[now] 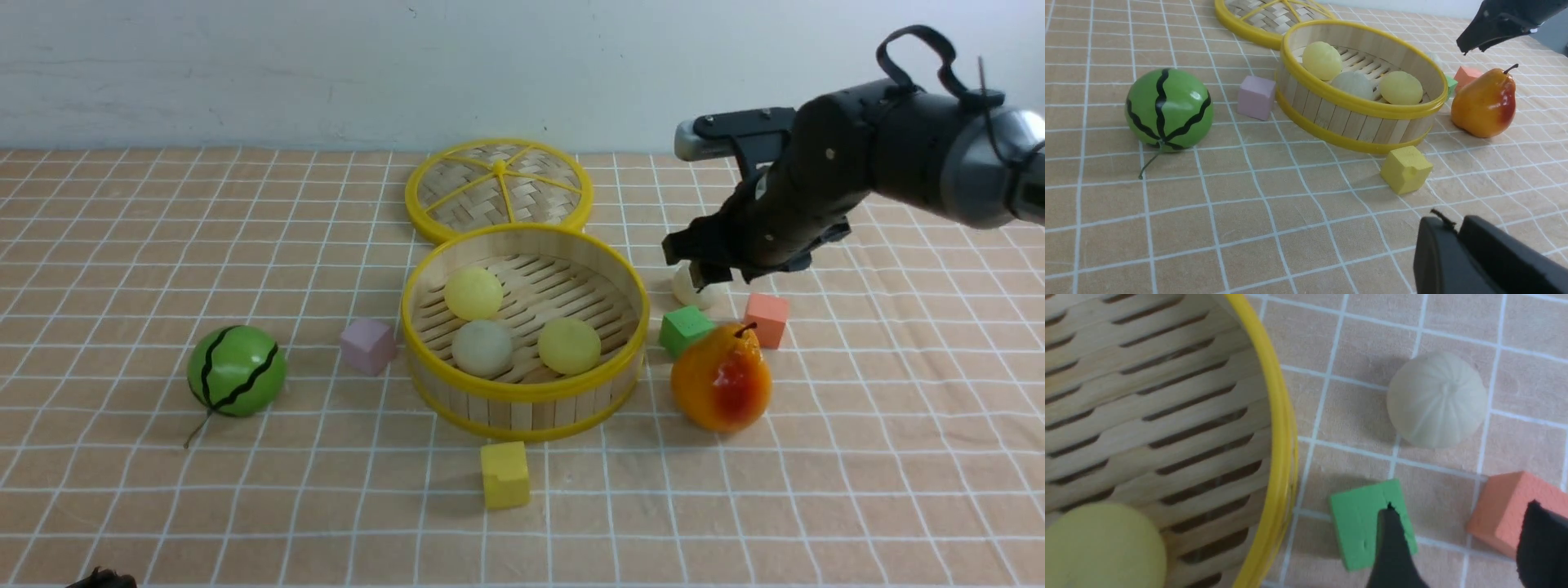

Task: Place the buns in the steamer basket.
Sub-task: Use the right arm to grab a steamed stuffed bun

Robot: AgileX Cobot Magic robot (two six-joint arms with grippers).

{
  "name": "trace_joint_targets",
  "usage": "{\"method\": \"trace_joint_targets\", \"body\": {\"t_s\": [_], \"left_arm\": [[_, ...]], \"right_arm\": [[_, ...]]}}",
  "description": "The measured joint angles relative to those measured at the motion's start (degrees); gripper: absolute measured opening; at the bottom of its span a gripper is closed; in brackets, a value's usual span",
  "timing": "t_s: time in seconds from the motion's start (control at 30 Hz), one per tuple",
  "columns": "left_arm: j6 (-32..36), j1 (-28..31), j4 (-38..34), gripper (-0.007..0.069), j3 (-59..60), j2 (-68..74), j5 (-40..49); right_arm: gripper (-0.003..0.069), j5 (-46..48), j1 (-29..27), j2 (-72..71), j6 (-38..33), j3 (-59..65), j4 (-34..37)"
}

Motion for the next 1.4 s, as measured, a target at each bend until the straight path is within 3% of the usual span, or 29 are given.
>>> {"method": "trace_joint_targets", "body": {"t_s": [0.4,0.83,1.13,1.23,1.4], "left_arm": [[0.0,0.0,0.0,0.0074,0.0,0.0,0.0],[0.0,0.0,0.0,0.0082,0.0,0.0,0.0],[0.0,0.0,0.0,0.0092,0.0,0.0,0.0],[0.0,0.0,0.0,0.0097,0.0,0.0,0.0],[0.0,0.0,0.0,0.0102,0.0,0.0,0.0]], "right_arm": [[0.0381,-0.8,-1.0,9.8,0.0,-11.2,-1.5],[0.0339,-5.1,-2.6,13.4,2.7,-11.7,-2.1],[0.0153,-5.3,-2.6,13.4,2.7,-11.7,-2.1],[0.0038,-5.6,-2.6,13.4,2.7,-11.7,-2.1],[0.0006,-4.4,-2.6,12.3,2.7,-11.7,-2.1]]}}
